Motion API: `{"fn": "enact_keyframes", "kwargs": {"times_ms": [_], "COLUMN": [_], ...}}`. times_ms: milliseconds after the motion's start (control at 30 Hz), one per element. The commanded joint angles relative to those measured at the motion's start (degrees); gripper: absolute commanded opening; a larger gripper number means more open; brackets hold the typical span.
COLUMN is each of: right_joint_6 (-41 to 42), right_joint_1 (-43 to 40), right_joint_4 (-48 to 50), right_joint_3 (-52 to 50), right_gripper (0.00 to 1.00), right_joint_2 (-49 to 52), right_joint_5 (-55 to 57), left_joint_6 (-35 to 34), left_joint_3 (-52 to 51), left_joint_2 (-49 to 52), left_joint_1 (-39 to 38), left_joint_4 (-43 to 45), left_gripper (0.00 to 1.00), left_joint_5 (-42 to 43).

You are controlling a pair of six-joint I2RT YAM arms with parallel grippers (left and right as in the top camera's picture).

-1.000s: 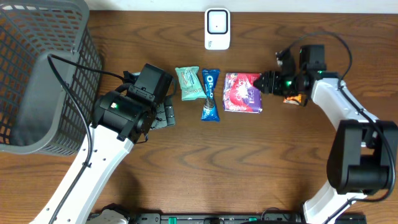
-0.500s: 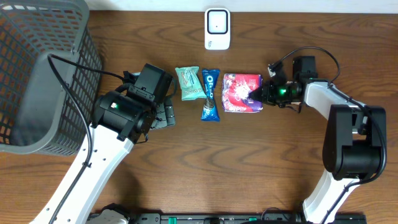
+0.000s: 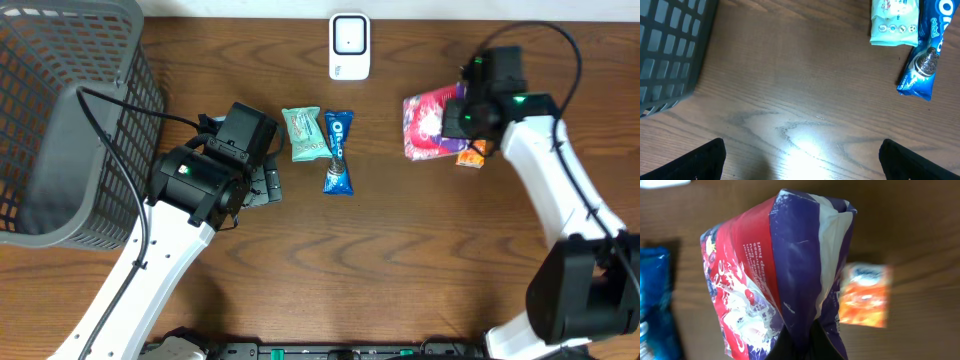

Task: Scan the item barcode
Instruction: 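Grasp the purple Carefree pack with the right gripper and lift it, then swing the purple pack past the scanner and set it down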

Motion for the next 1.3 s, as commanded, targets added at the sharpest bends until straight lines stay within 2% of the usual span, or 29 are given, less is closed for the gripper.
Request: {"fn": "enact_keyframes", "kwargs": {"times_ms": [0, 133, 267, 433, 467, 533, 767, 800, 1100, 1167, 1267], "right_joint_6": [-0.37, -0.37, -0.44, -1.90, -1.92, -1.88, 2.14, 3.02, 3.02, 1.01, -3.63], "right_joint_1": [6.75, 13.22, 16.79, 20.17, 21.20, 23.58, 28.22, 27.91, 19.12, 15.87, 11.37], "right_joint_4": [-0.42, -0.17, 0.20, 0.20, 0.22, 0.52, -2.40, -3.65, -19.69, -22.82, -24.92], "right_joint_3": [0.28, 0.28, 0.28, 0.31, 0.31, 0.31, 6.60, 8.35, 26.71, 29.62, 30.45], "right_gripper": [0.01, 0.01, 0.01, 0.01, 0.05, 0.15, 0.24, 0.27, 0.37, 0.45, 0.66], "right_joint_2": [0.90, 5.49, 12.37, 18.58, 19.19, 19.56, 18.64, 18.64, 18.64, 18.64, 18.64], "right_joint_5": [25.77, 45.29, 59.06, 62.71, 62.49, 60.26, 41.13, 39.19, 18.03, 11.72, 2.29], "left_joint_6": [-0.68, -0.68, -0.68, -0.68, -0.68, -0.68, -0.68, -0.68, -0.68, -0.68, -0.68], "left_joint_3": [-0.09, -0.09, -0.09, -0.09, -0.09, -0.09, -0.09, -0.09, -0.09, -0.09, -0.09], "left_joint_2": [0.44, 0.44, 0.44, 0.44, 0.44, 0.44, 0.44, 0.44, 0.44, 0.44, 0.44], "left_joint_1": [0.20, 0.20, 0.20, 0.20, 0.20, 0.20, 0.20, 0.20, 0.20, 0.20, 0.20], "left_joint_4": [-0.20, -0.20, -0.20, -0.20, -0.20, -0.20, -0.20, -0.20, -0.20, -0.20, -0.20], "left_gripper": [0.98, 0.98, 0.98, 0.98, 0.98, 0.98, 0.98, 0.98, 0.98, 0.98, 0.98], "left_joint_5": [-0.11, -0.11, -0.11, -0.11, -0.11, -0.11, -0.11, -0.11, -0.11, -0.11, -0.11]}}
